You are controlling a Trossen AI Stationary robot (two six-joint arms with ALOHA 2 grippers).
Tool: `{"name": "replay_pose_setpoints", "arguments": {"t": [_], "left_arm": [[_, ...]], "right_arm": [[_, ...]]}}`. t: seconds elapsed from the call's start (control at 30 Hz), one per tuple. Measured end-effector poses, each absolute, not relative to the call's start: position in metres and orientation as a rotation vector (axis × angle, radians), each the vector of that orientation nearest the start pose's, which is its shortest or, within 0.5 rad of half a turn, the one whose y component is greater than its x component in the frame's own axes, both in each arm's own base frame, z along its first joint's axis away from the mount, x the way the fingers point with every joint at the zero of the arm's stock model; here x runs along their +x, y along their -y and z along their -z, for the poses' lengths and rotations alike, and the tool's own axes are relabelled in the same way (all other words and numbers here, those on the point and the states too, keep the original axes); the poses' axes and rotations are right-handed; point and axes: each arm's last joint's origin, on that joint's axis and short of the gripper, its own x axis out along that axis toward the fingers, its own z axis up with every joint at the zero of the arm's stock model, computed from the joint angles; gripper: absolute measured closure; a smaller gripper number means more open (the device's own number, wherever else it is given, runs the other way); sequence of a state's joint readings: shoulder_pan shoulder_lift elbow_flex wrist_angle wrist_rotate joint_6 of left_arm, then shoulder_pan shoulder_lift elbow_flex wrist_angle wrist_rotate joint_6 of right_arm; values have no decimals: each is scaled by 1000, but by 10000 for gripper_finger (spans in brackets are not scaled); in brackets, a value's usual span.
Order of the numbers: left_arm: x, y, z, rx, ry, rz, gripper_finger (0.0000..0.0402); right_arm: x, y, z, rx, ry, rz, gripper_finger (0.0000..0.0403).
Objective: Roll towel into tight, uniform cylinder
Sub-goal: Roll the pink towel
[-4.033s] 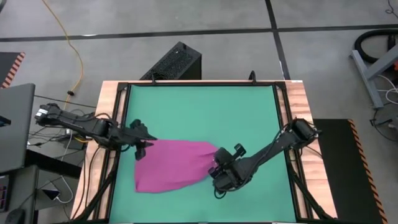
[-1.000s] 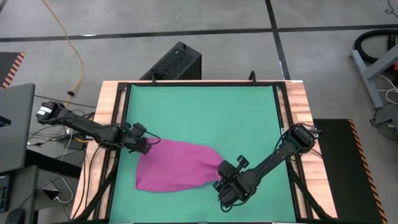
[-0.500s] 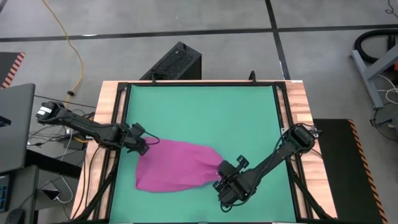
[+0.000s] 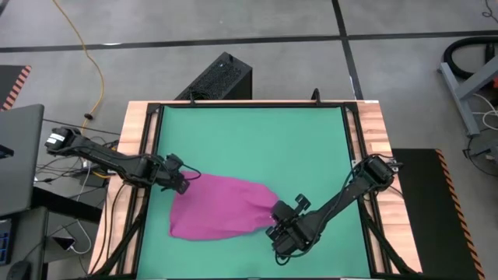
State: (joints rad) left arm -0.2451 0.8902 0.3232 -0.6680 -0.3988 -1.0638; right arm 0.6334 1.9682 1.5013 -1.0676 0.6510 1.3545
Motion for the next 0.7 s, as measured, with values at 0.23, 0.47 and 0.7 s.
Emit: {"name": "replay_pose_setpoints", "arguments": {"t": [0.23,0.47,0.7], "left_arm": [[121,18,-130,-573,-929,-726,264],[125,20,-131,-585,-907,-675,278],[125,20,-131,-565,-914,-661,371]], "right_arm": [[310,-206,-199,278,-926,746,398],[310,-206,-199,282,-931,744,398],[310,-206,-199,281,-931,744,398]]}}
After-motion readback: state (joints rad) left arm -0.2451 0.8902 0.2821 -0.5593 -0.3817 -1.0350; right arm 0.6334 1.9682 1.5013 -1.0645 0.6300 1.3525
